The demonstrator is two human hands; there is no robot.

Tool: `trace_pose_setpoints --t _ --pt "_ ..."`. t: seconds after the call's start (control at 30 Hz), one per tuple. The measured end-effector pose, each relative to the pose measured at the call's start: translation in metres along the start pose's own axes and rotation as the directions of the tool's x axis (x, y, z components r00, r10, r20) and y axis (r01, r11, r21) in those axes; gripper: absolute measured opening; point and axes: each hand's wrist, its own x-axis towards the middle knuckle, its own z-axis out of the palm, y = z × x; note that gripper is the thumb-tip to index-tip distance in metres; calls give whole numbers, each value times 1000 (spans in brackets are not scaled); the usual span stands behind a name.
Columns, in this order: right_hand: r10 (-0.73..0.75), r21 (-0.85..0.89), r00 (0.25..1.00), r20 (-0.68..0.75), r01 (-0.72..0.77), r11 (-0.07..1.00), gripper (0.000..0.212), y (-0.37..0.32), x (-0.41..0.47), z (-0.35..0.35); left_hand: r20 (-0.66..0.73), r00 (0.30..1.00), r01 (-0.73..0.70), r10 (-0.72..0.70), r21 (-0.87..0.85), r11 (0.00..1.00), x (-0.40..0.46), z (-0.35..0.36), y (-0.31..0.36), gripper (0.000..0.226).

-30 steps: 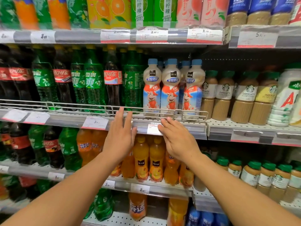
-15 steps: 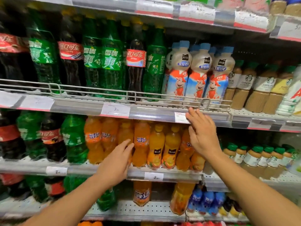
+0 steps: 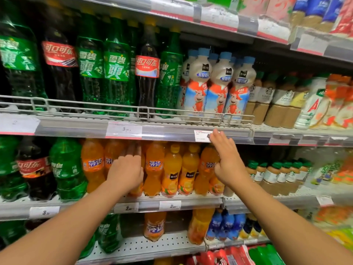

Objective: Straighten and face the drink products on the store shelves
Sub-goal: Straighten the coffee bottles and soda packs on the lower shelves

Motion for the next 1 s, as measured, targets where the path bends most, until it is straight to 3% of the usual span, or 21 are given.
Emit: trace_pose_setpoints --t 0.1,0.2,0.27,0.37,0.47,0.53,0.67,0.8,1.0 --pt "-10 114 1000 -30 13 993 84 4 -25 2 -49 998 25 -28 -58 998 -1 -1 2 17" --pt "-122 122 992 -10 123 985 62 23 -59 13 -124 990 58 -73 -118 991 -3 -3 4 17" --pt "22 179 999 41 -29 983 52 33 -62 14 -165 980 85 -111 -154 984 -7 -2 7 19" --pt "314 367 948 58 -312 876 53 41 -34 16 -220 963 115 -159 -199 973 -10 -3 12 21" --pt "366 460 925 100 -369 807 67 48 1 16 -249 949 127 -193 -259 957 -11 -6 15 21" --pt "378 433 914 146 -402 807 73 52 20 19 -214 953 148 -216 -293 944 -13 -8 18 27" --pt "402 345 881 250 -469 813 61 60 48 34 -112 942 252 -317 -391 885 -15 -7 27 47" --pt "372 259 911 176 -408 875 55 67 44 45 -60 921 309 -384 -487 817 -25 -2 29 33" --pt "231 443 963 142 -270 855 32 65 2 39 -62 904 321 -423 -556 767 -44 -1 30 25"
